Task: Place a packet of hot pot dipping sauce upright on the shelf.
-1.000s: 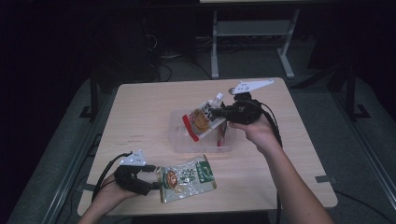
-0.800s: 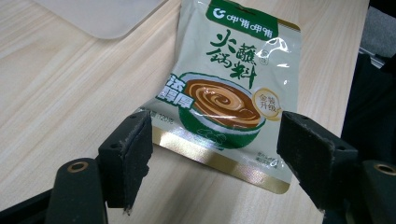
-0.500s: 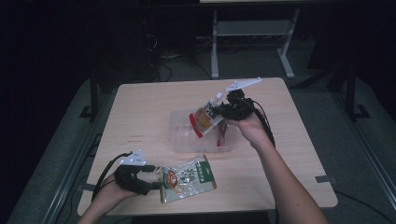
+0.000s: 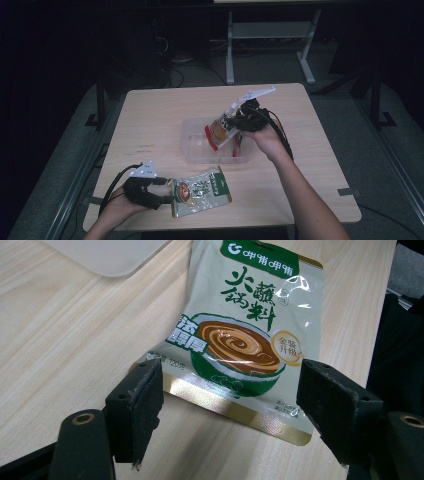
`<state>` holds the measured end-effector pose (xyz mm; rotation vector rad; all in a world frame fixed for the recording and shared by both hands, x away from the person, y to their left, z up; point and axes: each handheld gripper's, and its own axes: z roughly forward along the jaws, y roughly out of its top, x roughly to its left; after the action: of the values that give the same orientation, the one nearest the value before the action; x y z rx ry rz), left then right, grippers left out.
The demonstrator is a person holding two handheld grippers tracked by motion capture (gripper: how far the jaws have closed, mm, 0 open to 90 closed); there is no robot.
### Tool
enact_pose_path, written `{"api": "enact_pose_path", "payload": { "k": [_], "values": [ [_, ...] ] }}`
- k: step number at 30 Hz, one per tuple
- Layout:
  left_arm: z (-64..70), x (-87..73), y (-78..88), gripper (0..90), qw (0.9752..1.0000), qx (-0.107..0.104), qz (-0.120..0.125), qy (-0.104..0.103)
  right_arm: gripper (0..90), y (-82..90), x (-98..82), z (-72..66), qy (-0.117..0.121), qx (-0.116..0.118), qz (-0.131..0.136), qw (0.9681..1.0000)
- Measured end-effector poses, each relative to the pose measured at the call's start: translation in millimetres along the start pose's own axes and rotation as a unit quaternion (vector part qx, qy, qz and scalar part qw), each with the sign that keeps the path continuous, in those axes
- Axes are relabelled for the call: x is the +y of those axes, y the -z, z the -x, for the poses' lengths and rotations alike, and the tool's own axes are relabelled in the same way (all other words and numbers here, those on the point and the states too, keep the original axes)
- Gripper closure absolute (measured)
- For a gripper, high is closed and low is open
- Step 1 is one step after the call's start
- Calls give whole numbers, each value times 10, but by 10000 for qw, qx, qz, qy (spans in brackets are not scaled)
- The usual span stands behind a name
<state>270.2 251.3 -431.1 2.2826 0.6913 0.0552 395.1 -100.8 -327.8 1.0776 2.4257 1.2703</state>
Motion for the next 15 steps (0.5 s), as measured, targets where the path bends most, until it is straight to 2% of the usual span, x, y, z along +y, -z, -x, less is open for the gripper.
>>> {"api": "enact_pose_path", "payload": {
  "k": [5,9,15],
  "values": [
    [-8,4,-3,265,10000,12,-28,-62,821,40,-16,-1,2,55,2,10000],
    [0,10,-15,265,10000,6,-30,-42,877,67,-21,-16,3,150,31,9999],
    [-1,10,-10,265,10000,10,-17,-34,879,57,-21,-25,32,194,37,9998]
  ]
}}
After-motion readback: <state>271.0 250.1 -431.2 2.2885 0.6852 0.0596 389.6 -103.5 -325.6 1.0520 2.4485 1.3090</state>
